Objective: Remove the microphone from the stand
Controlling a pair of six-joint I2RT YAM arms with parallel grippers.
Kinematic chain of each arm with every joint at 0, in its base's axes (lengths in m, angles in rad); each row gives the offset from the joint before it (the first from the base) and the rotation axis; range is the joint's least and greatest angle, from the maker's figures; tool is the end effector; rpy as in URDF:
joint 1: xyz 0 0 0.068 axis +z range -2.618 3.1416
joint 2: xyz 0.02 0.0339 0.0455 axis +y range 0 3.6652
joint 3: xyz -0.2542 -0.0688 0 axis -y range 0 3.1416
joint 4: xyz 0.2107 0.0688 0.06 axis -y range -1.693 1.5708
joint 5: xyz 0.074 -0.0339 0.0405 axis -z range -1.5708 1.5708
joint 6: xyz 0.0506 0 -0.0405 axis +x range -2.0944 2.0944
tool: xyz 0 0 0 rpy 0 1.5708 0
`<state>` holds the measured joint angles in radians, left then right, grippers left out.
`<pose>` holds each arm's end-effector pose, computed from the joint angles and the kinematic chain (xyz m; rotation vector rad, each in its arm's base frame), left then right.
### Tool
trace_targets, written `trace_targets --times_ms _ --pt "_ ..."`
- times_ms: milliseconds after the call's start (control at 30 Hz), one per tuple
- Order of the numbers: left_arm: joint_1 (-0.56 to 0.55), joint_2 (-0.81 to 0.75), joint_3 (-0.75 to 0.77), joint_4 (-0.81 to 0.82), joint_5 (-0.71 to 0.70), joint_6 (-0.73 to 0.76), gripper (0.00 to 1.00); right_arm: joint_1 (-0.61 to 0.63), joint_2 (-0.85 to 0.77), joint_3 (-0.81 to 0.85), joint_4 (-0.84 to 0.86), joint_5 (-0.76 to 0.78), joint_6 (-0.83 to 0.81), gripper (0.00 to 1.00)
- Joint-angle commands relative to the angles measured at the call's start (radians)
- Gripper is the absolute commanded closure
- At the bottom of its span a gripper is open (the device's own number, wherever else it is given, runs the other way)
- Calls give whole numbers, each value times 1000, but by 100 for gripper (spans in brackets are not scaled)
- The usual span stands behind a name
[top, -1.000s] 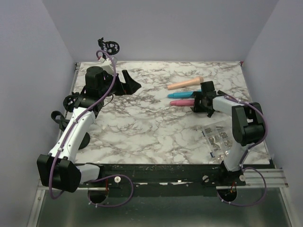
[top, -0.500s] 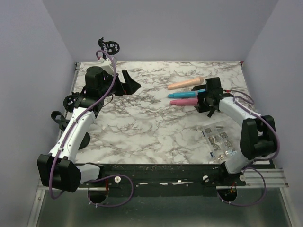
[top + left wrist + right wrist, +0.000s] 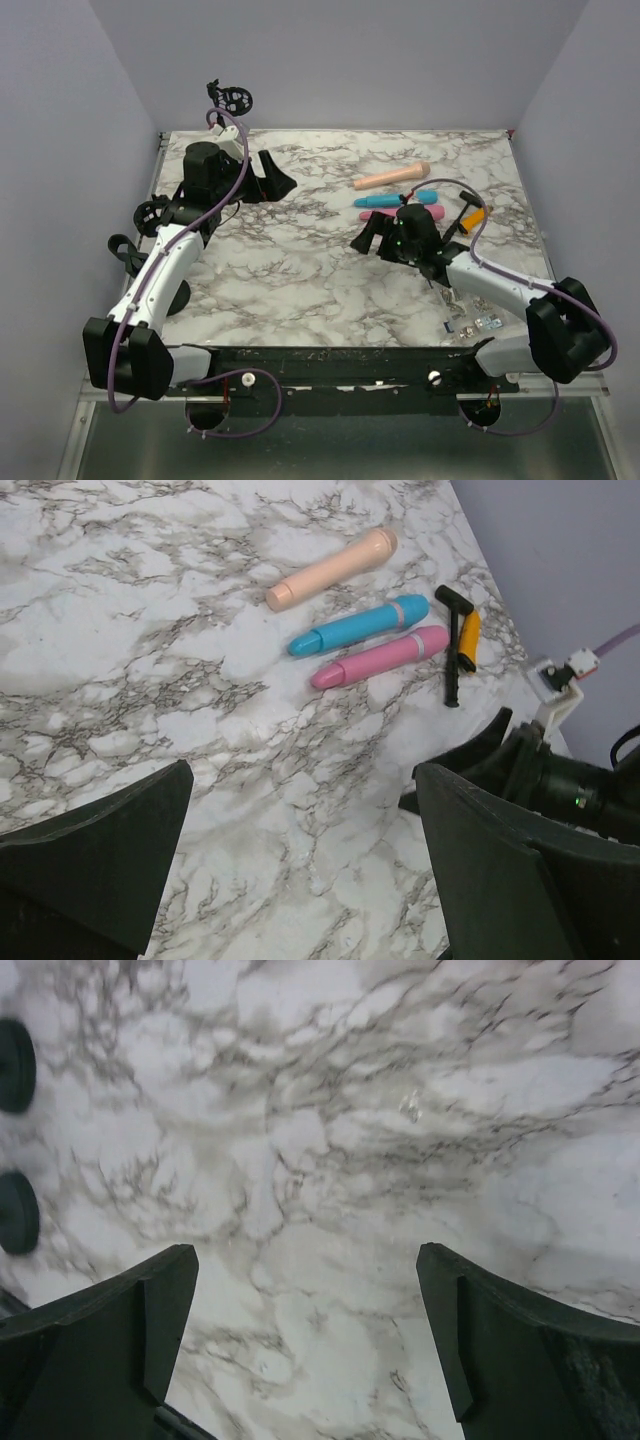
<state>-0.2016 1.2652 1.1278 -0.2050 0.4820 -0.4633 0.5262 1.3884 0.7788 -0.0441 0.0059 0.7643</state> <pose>0.2622 -0.0775 0.3466 0.0806 1.9762 -0.9013 0.2422 0.1403 0.2163 0.2785 2.3001 0.6824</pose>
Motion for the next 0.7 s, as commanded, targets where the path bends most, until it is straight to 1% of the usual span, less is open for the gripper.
trace_targets --times_ms 0,167,300,367,433,567,667 --pt "18 19 -19 54 10 21 4 76 -37 -121 207 -86 -206 0" --pt "21 -12 -54 101 -38 68 4 126 -17 -122 222 -77 -231 0" --pt "34 -57 -109 191 -71 86 2 137 -93 -188 301 -120 -220 0" --pt "62 -62 -120 240 -82 28 1 138 -146 -228 329 -112 -225 0" --pt "108 -44 -100 279 -28 -69 2 138 -196 -266 359 -94 -222 0" --pt "207 32 11 286 91 -226 2 138 -255 -317 413 -85 -212 0" --pt "296 99 83 279 105 -353 2 138 -273 -336 430 -85 -205 0"
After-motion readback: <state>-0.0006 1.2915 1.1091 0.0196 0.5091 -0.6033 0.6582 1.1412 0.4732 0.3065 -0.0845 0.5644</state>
